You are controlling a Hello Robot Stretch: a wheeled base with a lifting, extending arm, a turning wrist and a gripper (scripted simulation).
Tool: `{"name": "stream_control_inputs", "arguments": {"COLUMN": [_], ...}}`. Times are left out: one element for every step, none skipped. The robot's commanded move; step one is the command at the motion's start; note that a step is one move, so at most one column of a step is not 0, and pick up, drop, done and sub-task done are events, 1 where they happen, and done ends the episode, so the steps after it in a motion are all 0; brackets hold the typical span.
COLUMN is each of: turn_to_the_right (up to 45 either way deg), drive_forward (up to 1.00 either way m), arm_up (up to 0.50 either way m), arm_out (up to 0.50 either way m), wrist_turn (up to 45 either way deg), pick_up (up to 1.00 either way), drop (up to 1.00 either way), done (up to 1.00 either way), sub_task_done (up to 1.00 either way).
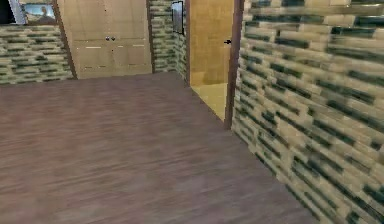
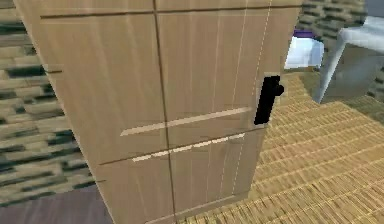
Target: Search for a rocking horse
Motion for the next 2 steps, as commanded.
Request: {"name": "stream_control_inputs", "arguments": {"turn_to_the_right": [0.0,-3.0], "drive_forward": [1.00,0.00], "arm_up": [0.00,0.00], "arm_out": [0.00,0.00], "wrist_turn": [0.0,0.0], "pick_up": [0.00,0.00], "drop": [0.00,0.00], "done": [0.00,0.00], "sub_task_done": [0.00,0.00]}}
